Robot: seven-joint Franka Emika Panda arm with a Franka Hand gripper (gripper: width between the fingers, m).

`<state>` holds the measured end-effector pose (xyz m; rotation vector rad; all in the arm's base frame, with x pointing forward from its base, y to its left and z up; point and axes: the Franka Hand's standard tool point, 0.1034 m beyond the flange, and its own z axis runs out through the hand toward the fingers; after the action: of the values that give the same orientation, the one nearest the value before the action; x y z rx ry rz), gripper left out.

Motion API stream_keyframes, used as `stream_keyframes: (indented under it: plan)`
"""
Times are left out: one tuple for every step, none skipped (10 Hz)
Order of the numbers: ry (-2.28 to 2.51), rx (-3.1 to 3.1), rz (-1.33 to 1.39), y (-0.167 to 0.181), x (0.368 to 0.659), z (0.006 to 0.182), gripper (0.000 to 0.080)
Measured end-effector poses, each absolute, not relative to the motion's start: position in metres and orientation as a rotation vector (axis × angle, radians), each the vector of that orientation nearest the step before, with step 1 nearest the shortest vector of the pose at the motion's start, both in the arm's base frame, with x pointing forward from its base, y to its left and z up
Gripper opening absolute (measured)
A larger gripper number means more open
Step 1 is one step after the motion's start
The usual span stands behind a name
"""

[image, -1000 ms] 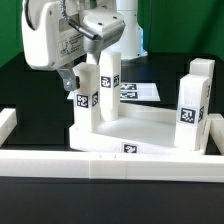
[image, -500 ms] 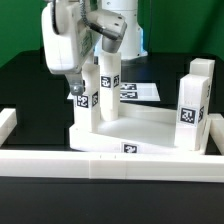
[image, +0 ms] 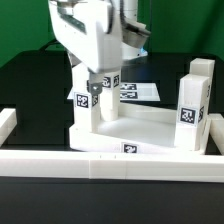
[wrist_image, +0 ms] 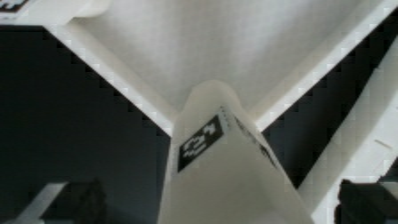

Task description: Assemble desk

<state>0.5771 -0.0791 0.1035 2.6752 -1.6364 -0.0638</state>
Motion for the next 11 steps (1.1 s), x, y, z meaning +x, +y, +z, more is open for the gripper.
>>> stream_keyframes:
  plan:
    - [-1.491, 2.757, -0.061, -0.0772, 0.5776, 0.1037, 0.0649]
    - [-1.352, 2.830, -0.059, -0.0773, 0.5779, 0.1038, 0.0649]
    - [-1.211, 2.890, -0.059, -0.0775, 0.5777, 0.1037, 0.0649]
    - [-1.101, 2.921, -0.061, -0.0768, 0.5774, 0.1036, 0.0649]
    - [-0.990, 2.955, -0.062, -0.0757, 0.5774, 0.1035, 0.0649]
    - [-0.895, 2.983, -0.064, -0.0758, 0.5772, 0.1034, 0.0649]
    - [-0.843, 2.998, -0.065, -0.0763, 0.5771, 0.1034, 0.0649]
    - [-0.714, 3.033, -0.067, -0.0775, 0.5768, 0.1033, 0.0649]
    - [-0.621, 3.055, -0.068, -0.0794, 0.5765, 0.1032, 0.0649]
    - [-0.610, 3.057, -0.068, -0.0793, 0.5765, 0.1032, 0.0649]
    - [-0.611, 3.057, -0.069, -0.0792, 0.5764, 0.1031, 0.0620]
